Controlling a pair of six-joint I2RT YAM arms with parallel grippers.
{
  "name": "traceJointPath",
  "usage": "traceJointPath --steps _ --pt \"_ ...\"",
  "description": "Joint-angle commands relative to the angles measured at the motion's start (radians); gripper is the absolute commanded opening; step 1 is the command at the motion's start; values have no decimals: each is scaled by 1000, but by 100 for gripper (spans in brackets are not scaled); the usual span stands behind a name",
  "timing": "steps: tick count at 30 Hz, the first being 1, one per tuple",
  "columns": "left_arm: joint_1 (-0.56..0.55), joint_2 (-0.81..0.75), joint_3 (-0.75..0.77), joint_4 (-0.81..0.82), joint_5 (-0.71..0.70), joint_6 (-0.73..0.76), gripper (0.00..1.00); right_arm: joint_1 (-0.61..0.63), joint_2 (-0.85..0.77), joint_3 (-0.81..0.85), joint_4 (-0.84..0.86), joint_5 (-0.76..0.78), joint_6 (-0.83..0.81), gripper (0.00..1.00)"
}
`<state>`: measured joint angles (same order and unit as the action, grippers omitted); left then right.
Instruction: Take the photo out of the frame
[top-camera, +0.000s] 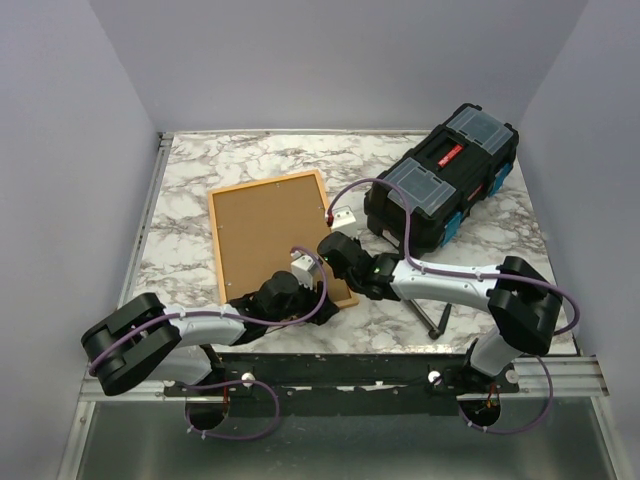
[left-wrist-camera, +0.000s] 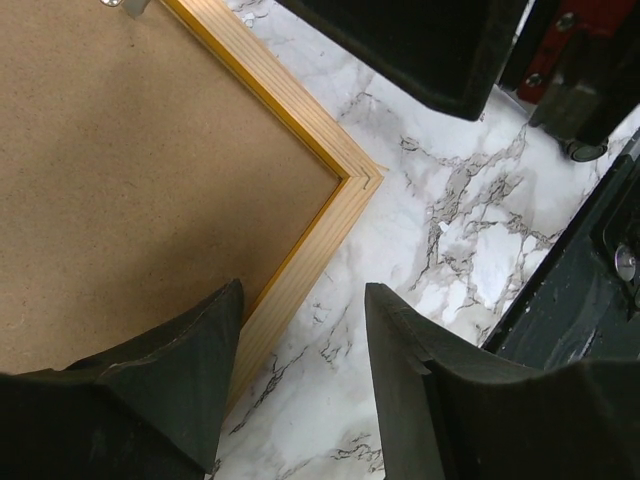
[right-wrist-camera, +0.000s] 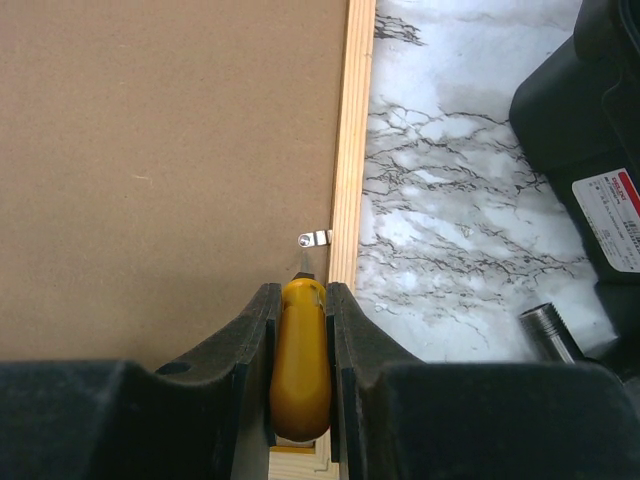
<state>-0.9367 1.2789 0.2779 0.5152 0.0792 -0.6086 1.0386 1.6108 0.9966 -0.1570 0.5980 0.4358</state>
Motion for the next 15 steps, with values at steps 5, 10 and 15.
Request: traceJointPath --steps 5,10,15 --pt "0 9 -38 -16 24 -29 53 -8 36 1 -2 51 -10 1" --pt "0 10 -39 -11 26 -31 53 -8 -4 -4 -34 28 6 1" --pt "0 21 -46 6 31 -36 53 -8 -24 -30 -22 13 4 1"
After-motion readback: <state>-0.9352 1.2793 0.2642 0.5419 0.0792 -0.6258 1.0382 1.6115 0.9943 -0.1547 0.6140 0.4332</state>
